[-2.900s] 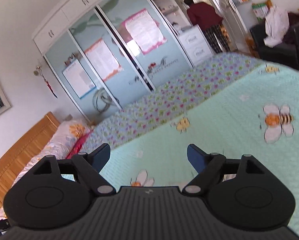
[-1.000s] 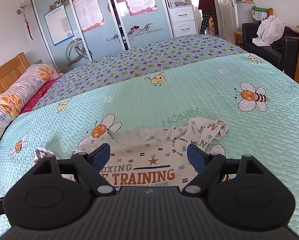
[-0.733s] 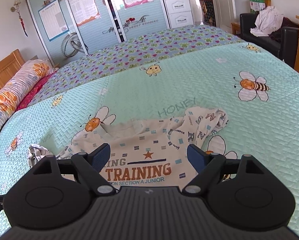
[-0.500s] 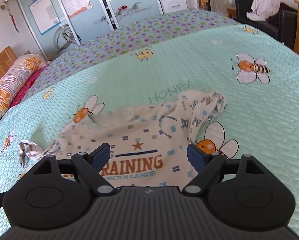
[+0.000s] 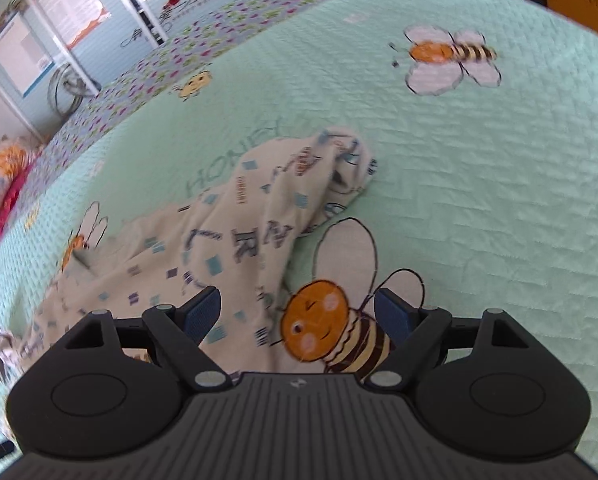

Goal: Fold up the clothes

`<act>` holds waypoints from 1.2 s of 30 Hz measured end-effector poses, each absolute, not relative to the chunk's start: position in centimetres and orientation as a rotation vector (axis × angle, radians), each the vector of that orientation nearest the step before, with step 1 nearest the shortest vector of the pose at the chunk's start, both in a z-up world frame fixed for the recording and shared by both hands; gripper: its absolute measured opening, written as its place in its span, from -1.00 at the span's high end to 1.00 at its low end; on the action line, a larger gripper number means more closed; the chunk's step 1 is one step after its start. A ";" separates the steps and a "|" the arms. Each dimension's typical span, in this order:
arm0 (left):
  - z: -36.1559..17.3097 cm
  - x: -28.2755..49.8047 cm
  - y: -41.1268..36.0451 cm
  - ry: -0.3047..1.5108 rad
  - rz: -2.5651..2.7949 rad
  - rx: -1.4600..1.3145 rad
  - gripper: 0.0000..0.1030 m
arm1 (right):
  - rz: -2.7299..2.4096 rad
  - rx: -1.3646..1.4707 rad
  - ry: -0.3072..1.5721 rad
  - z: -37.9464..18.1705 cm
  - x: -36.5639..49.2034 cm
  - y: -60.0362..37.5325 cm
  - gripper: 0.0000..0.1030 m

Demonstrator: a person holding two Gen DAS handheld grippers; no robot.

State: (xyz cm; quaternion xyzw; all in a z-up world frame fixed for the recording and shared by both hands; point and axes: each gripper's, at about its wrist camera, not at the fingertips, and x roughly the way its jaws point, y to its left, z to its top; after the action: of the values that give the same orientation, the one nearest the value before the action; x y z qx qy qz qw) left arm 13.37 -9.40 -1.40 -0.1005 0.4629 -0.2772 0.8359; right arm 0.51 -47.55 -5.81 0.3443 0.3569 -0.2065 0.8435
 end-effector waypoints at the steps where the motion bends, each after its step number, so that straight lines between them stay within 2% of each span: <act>1: -1.7 13.5 -9.4 0.985 -0.587 -0.214 -0.57 | -0.420 0.780 0.731 -6.4 0.4 -48.3 -0.62; 10: -3.8 14.3 -9.2 1.033 -0.564 -0.218 -0.57 | -0.239 1.074 0.537 -9.8 2.9 -52.0 -0.63; 12: -3.8 14.3 -9.2 1.037 -0.559 -0.211 -0.57 | -0.245 1.104 0.515 -10.1 3.7 -52.4 -0.55; 13: -3.8 14.2 -9.2 1.038 -0.558 -0.208 -0.57 | -0.252 1.119 0.505 -10.2 4.1 -52.6 -0.05; 14: -3.7 14.2 -9.1 1.036 -0.559 -0.206 -0.57 | -0.282 1.112 0.528 -10.1 4.4 -52.8 0.80; 15: -3.5 14.1 -9.1 1.033 -0.560 -0.206 -0.57 | -0.321 1.081 0.555 -9.7 4.4 -52.8 0.86; 23: -1.6 12.3 -8.5 0.982 -0.596 -0.234 -0.57 | -0.389 0.596 0.334 0.1 -4.5 -48.9 0.89; 24: -1.4 12.0 -8.5 0.978 -0.601 -0.241 -0.57 | -0.393 0.557 0.331 0.6 -5.6 -48.7 0.88; 25: -1.2 11.8 -8.5 0.976 -0.605 -0.245 -0.57 | -0.386 0.543 0.367 0.5 -5.8 -48.6 0.74; 26: -0.9 11.4 -8.5 0.973 -0.610 -0.251 -0.57 | -0.400 0.574 0.450 -0.4 -5.6 -49.0 0.41; 28: 0.0 10.5 -8.2 0.957 -0.630 -0.260 -0.57 | -0.442 0.660 0.638 -2.6 -5.0 -50.3 0.40; 29: 0.4 10.0 -8.0 0.945 -0.641 -0.258 -0.57 | -0.478 0.706 0.661 -3.3 -5.5 -50.5 0.40; 32: 1.6 9.5 -6.9 0.924 -0.632 -0.249 -0.57 | -0.484 0.806 0.600 -3.8 -7.4 -49.7 0.39; 36: 2.7 10.9 -3.7 0.895 -0.570 -0.314 -0.57 | -0.414 0.800 0.520 -2.7 -8.4 -46.8 0.39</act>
State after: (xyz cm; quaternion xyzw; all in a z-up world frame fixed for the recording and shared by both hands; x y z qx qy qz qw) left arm 10.90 -3.66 2.67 -0.1493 0.4250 -0.2709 0.8507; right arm -8.42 -46.84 -2.73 0.3821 0.2484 -0.1977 0.8679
